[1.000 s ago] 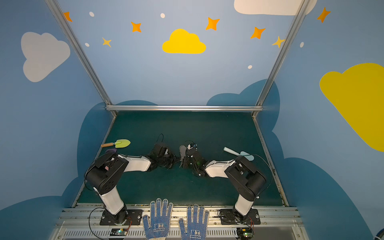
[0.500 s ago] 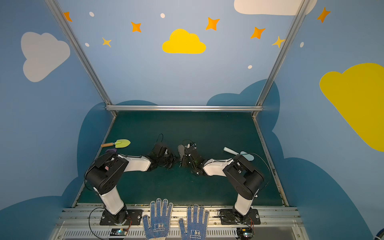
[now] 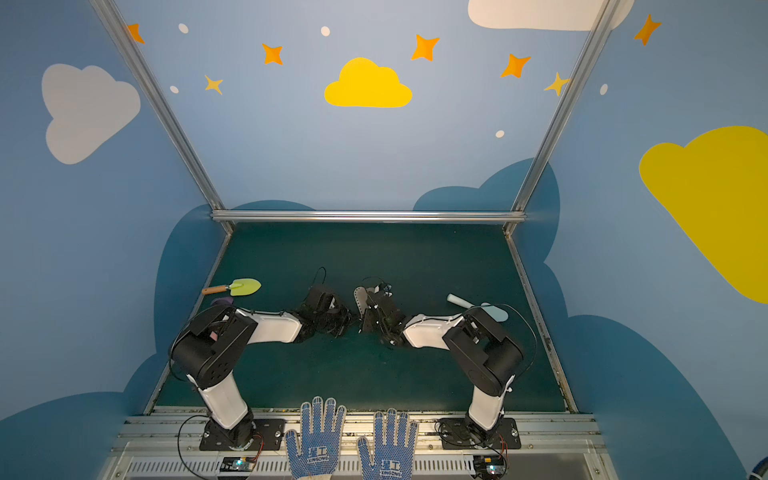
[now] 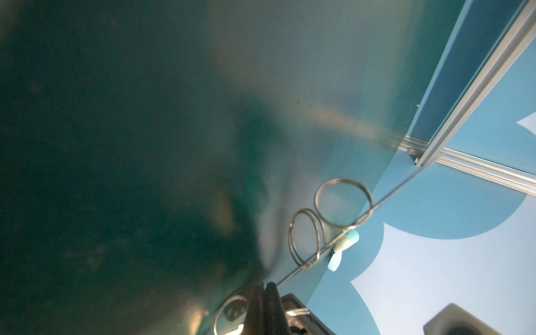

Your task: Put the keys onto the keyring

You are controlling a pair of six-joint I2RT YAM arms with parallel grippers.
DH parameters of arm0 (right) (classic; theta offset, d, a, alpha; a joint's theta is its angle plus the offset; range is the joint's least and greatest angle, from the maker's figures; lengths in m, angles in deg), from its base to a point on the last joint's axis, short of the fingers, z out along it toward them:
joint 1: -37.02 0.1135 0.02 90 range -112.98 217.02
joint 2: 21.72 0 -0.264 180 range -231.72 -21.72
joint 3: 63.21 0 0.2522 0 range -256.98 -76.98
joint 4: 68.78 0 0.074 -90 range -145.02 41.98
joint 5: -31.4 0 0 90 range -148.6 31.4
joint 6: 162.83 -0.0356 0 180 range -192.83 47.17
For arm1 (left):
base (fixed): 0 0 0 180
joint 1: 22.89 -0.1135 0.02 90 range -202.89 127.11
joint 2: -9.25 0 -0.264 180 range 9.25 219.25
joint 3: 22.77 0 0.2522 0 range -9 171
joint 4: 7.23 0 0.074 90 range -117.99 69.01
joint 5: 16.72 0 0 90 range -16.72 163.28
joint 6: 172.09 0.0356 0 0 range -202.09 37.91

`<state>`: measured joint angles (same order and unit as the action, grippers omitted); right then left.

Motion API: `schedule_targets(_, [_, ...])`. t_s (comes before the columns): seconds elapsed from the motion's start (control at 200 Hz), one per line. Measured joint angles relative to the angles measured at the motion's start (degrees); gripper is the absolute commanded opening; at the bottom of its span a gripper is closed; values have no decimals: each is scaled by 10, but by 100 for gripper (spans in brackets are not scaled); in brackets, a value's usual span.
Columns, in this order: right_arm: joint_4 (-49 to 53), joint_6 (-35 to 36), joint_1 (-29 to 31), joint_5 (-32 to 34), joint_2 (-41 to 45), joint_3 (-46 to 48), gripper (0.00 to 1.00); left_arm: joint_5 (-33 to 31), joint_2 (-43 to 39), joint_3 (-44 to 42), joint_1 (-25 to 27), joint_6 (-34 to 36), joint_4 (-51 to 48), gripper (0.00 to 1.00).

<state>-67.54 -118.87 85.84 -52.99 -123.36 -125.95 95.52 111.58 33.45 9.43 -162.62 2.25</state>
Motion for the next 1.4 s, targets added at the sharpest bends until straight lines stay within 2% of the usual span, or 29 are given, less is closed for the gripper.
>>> schedule_targets(0.846, [-21,81,-4,-55,10,13,0,2,-20,-15,-13,2,-3,4])
schedule_targets(1.402, [5,117,-5,-124,12,10,0,-3,-49,-39,-19,12,-28,4])
